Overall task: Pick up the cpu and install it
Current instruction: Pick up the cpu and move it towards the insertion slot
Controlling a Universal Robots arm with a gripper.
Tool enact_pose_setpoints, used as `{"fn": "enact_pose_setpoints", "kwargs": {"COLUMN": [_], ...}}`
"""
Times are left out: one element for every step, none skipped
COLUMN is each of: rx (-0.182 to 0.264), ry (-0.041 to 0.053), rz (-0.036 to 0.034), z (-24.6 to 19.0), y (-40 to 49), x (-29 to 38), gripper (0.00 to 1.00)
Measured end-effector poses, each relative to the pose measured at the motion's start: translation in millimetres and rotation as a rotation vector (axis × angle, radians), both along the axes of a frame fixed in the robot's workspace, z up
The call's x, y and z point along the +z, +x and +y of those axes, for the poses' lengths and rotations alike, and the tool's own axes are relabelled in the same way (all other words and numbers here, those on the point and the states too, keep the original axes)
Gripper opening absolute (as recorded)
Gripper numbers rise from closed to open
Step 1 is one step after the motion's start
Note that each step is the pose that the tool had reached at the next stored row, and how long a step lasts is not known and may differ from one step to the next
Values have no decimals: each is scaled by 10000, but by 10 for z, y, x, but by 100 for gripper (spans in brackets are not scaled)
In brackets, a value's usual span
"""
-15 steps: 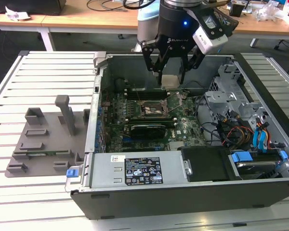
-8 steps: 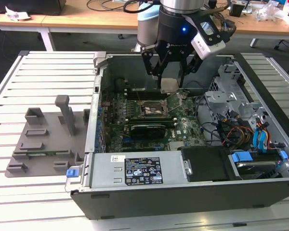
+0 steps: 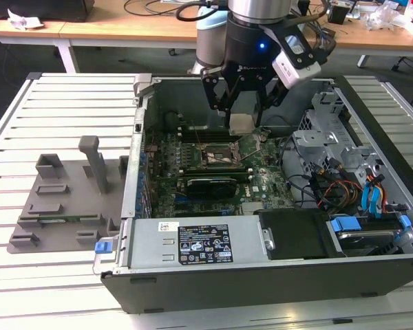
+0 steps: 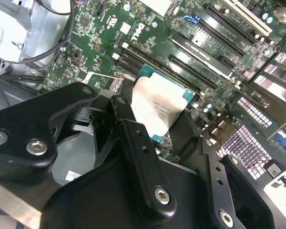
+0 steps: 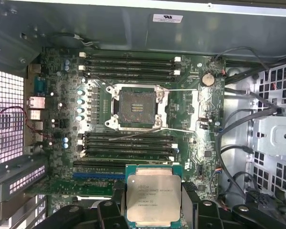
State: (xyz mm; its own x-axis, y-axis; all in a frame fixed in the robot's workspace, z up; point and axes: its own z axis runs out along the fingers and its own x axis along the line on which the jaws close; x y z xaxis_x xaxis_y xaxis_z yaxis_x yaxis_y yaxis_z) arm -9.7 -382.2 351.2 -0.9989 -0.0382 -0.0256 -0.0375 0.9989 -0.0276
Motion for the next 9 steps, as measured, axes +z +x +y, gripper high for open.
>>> {"fn": "enact_pose_setpoints", "kwargs": {"rx": [0, 0, 0, 0, 0, 0, 0, 1, 0], "ry": [0, 0, 0, 0, 1, 0, 0, 0, 0], "rz": [0, 1, 0, 0, 0, 0, 0, 0, 0], "z": [0, 0, 0, 0, 0, 0, 0, 0, 0], "y": [0, 0, 0, 0, 0, 0, 0, 0, 0], "x": [-13, -24, -36, -51, -62, -73, -81, -86, -94], "gripper": [55, 55, 55, 55, 55, 55, 55, 55, 55]}}
